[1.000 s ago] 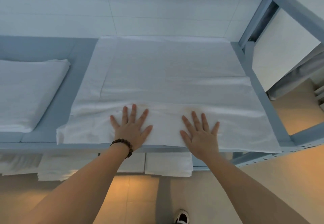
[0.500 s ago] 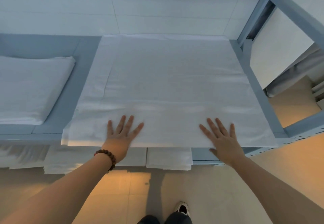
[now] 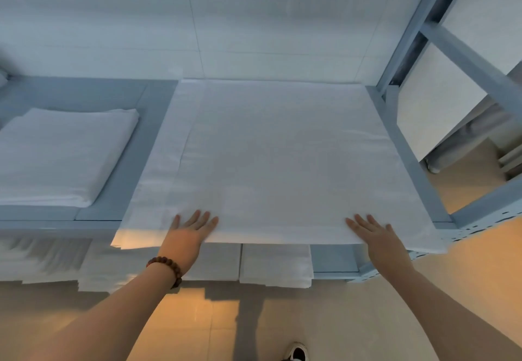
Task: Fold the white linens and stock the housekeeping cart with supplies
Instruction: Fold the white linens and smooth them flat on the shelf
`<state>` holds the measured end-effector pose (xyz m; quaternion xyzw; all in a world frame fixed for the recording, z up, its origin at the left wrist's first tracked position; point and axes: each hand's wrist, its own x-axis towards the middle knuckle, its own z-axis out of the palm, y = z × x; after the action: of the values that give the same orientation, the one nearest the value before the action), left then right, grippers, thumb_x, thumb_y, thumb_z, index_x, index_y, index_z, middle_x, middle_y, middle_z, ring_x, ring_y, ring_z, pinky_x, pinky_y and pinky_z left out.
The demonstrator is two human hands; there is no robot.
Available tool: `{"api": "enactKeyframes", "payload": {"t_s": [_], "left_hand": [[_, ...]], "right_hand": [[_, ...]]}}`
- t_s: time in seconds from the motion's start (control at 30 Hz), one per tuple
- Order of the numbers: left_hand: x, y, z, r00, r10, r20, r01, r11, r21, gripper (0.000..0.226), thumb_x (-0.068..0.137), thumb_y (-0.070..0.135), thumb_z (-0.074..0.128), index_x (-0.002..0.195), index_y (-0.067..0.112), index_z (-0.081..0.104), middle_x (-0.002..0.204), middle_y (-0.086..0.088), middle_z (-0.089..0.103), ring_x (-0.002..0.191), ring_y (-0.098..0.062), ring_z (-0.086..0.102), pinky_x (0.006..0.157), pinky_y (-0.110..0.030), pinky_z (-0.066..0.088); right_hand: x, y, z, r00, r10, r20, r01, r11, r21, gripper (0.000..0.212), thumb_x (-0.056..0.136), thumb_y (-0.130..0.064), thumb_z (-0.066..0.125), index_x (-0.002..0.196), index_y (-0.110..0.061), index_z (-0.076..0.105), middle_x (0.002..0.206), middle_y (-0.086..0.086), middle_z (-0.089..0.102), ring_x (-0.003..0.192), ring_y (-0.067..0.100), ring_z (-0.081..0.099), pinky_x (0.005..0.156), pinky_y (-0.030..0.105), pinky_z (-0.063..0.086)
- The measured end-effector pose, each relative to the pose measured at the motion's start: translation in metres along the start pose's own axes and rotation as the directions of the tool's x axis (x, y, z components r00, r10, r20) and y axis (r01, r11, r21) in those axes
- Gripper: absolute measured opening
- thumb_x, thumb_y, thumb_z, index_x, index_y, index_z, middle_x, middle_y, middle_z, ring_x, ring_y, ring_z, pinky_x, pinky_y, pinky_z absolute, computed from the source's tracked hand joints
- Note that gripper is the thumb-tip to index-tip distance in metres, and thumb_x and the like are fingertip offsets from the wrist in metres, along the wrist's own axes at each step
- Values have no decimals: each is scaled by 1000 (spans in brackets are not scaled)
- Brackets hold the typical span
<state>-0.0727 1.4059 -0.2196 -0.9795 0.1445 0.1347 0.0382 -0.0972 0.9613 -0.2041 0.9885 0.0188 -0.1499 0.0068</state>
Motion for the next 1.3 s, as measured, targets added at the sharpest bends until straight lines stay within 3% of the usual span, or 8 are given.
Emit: {"api": "enactKeyframes", "payload": {"t_s": [0.3,0.43,0.57,0.63,0.83,0.9,1.03,1.3], "left_hand": [[-40,-8,-18,994,-20,-106,11,996,-87,69,95,-3,35,147,42,28,156,11,25,141,-10,31,114,-28,23],[-76,-3,-32,979,-65,-194,37,989,-142,52,95,12,49,136,43,47,146,6,45,124,-15,54,102,-28,42],[-111,7,-55,904,1,-427,-63,990,-130,49,45,0,93,83,27,77,76,1,75,60,-22,71,48,-31,56],[-126,15,-63,871,-18,-491,-45,992,-116,46,40,1,95,75,25,77,66,3,72,51,-21,68,42,-28,52],[-168,37,-74,814,-33,-579,-22,996,-88,34,54,1,90,77,21,77,65,0,71,50,-23,66,42,-27,47],[-182,43,-77,783,-30,-622,-22,997,-76,16,69,9,74,80,20,75,65,-1,71,50,-24,66,40,-29,48],[-211,53,-86,702,-27,-712,-57,994,-94,19,79,27,42,88,25,59,60,-2,65,45,-25,60,41,-22,34],[-238,56,-122,575,16,-818,-20,1000,5,17,75,17,46,90,25,47,58,-8,60,43,-27,55,40,-27,37]], "right_hand": [[-55,-9,-1,977,78,-197,-40,980,193,66,92,8,37,141,-35,42,150,-11,35,139,7,32,115,25,17],[-86,-6,3,928,132,-348,-22,953,303,56,86,13,49,124,-25,63,134,-3,57,126,19,53,112,37,33],[-112,2,-7,860,75,-504,62,966,250,48,66,16,73,100,-18,75,103,3,73,90,25,71,76,41,58],[-125,5,-18,814,-3,-581,127,977,174,51,54,15,81,92,-17,76,93,1,75,76,21,72,62,35,58],[-163,23,-36,737,-74,-672,219,967,133,52,49,19,81,91,-13,76,89,2,75,69,21,72,52,31,54],[-175,31,-37,720,-80,-690,226,966,123,51,50,19,82,90,-12,76,88,3,75,67,22,71,49,30,54],[-194,42,-42,677,-102,-729,236,968,83,51,51,18,82,94,-8,74,87,7,74,66,25,69,48,29,51],[-208,51,-91,596,-217,-773,212,971,-109,46,50,16,79,91,-3,70,70,13,62,48,31,53,40,29,41]]}}
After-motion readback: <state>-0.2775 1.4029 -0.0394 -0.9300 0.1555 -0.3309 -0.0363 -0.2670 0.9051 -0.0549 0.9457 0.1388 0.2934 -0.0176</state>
